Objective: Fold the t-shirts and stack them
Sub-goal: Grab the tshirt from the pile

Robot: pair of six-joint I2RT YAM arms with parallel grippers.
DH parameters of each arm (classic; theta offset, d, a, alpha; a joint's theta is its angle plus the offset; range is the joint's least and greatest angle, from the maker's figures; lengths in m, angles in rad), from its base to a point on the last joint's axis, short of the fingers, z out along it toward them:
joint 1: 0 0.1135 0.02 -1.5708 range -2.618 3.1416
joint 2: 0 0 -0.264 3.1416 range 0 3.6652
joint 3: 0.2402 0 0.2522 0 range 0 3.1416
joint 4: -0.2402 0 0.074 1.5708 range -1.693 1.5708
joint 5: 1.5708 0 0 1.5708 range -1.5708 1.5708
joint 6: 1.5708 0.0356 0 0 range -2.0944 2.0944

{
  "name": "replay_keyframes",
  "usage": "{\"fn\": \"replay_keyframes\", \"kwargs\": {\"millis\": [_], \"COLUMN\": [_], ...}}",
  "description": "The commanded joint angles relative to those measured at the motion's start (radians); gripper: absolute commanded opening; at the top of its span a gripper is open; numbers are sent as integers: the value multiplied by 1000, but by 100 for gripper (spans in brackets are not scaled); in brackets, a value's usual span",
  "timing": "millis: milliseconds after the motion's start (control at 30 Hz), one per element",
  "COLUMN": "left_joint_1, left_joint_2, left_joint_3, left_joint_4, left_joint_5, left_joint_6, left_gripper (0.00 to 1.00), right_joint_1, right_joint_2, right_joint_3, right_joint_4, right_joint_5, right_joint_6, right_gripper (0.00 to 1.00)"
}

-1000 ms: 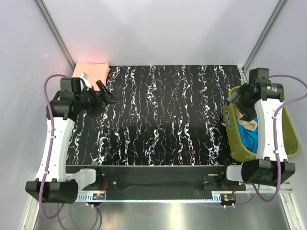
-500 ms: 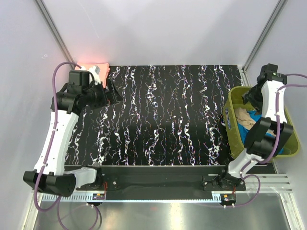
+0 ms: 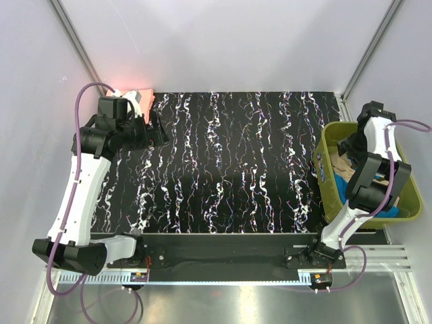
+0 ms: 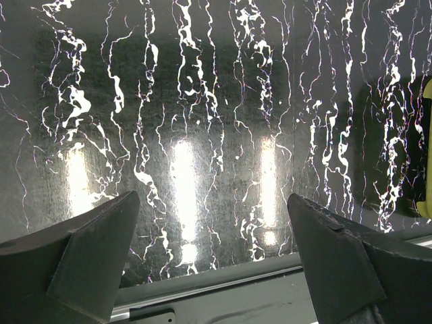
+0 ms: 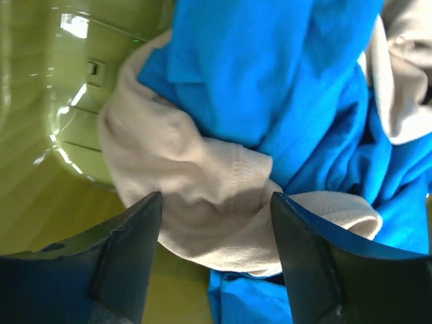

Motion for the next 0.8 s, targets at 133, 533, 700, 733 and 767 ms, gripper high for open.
{"fn": "replay_keyframes", "kwargs": {"millis": [133,533,700,733,767], "left_joint_1": [-3,-4,-4,-4,-3], "left_joint_2": [-21,-44,-58,-61,-65], "left_joint_3": [34,31,33,31,31], "left_joint_4": [18,15,2,2,1], "left_joint_5": [1,21,16,15,15], "left_joint_6": [12,9,11,11,12], "left_gripper": [99,99,99,99,99], "right_joint_1": [2,3,2,3,3], "right_joint_2": [-102,-171,-99,-85,-82], "right_joint_3": [16,-143,-134,-110,-93], "right_joint_4": [-74,96,131,127,121], "right_joint_5": [150,-141,-105,-64,-45], "right_joint_6": [37,-102,-101,-99,-95], "right_gripper": [73,79,72,68,60]}}
